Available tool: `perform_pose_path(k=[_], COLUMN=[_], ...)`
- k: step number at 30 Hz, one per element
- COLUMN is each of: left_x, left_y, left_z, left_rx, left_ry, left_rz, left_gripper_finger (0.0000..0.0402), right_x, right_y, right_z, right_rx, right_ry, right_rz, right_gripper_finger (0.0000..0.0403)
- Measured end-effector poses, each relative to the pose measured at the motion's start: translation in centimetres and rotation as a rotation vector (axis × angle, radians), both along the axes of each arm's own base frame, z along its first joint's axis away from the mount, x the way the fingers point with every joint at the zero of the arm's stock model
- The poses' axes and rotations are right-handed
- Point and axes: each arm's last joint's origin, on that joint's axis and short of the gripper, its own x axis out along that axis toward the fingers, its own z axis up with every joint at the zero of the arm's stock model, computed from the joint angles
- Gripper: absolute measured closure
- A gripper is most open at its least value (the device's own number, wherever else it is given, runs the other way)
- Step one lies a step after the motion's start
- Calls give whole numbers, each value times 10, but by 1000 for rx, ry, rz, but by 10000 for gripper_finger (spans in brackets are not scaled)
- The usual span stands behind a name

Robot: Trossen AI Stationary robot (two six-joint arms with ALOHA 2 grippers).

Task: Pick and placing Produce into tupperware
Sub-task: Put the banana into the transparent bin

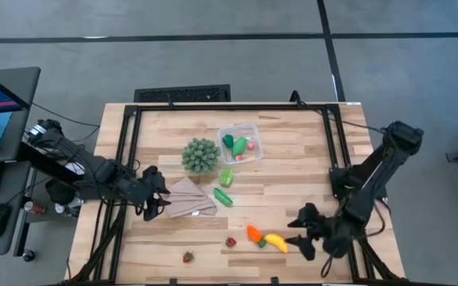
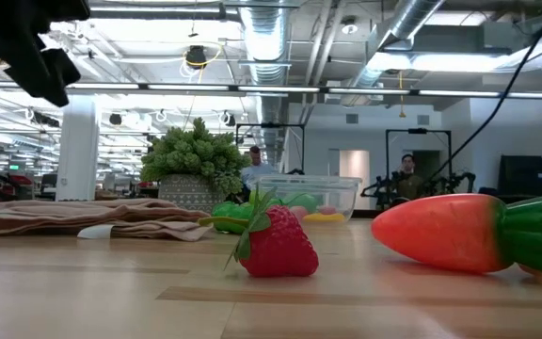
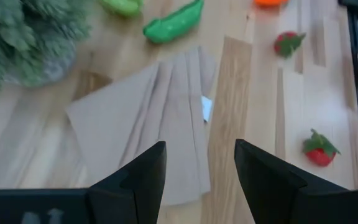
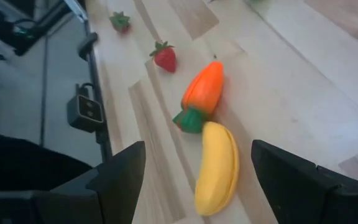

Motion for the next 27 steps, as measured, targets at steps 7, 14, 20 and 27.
perform_pose_path(k=[7, 14, 20, 27], left_x=[-10, -24, -35, -40], left_y=[8, 19, 26, 30], left_z=[12, 24, 29, 30], left_rx=[22, 61, 74, 88], left_ry=[-103, -211, -243, -260], left_rz=[39, 54, 50, 74], left_gripper_finger=[221, 221, 221, 221], right_x=[20, 30, 40, 41], right_y=[27, 27, 12, 3], right_z=[-23, -38, -20, -10], right_rx=[31, 82, 187, 222], right_ry=[106, 180, 234, 303], right_rz=[-87, -178, -182, -94], right_gripper_finger=[117, 117, 117, 117])
